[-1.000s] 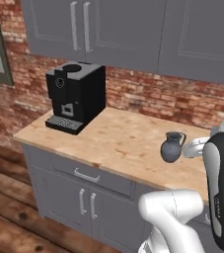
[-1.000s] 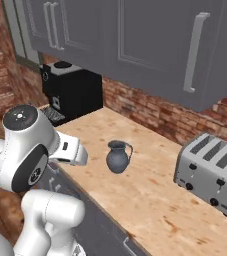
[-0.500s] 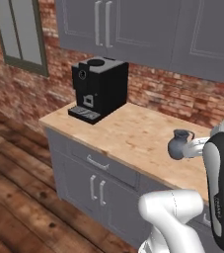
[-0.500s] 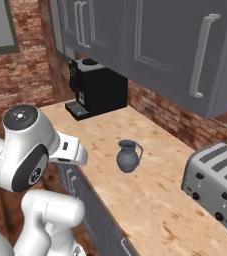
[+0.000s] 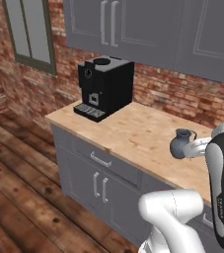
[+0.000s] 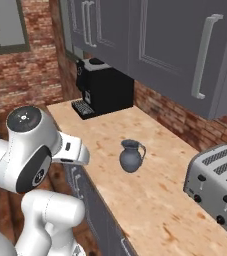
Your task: Move the yogurt and eggplant from the second highest shelf to the top shelf to make space. Then, place the pitcher from the counter on the cleared second highest shelf.
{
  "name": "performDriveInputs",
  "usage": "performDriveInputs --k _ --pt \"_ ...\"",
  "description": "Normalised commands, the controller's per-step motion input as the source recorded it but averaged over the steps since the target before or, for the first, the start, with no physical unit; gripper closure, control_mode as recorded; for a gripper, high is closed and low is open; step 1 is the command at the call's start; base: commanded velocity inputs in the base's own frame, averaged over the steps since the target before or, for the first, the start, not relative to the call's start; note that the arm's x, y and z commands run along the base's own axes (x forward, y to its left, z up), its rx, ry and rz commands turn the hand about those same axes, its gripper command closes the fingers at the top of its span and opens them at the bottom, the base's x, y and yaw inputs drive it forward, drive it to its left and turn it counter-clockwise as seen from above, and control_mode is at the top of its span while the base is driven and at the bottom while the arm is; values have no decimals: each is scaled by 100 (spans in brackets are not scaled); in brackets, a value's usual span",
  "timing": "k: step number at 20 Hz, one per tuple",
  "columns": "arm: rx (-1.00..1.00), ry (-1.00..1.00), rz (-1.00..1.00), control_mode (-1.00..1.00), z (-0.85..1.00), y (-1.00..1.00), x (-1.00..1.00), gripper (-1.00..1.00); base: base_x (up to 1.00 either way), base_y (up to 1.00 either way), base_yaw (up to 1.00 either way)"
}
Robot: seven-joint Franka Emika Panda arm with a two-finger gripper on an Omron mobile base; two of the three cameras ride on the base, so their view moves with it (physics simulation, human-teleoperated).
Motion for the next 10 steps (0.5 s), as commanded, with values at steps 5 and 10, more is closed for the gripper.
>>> performDriveInputs --k 5,10 --pt "0 0 5 -100 -2 0 1 -100 0 0 0" --pt "-4 0 32 -100 0 -3 4 -100 0 0 0"
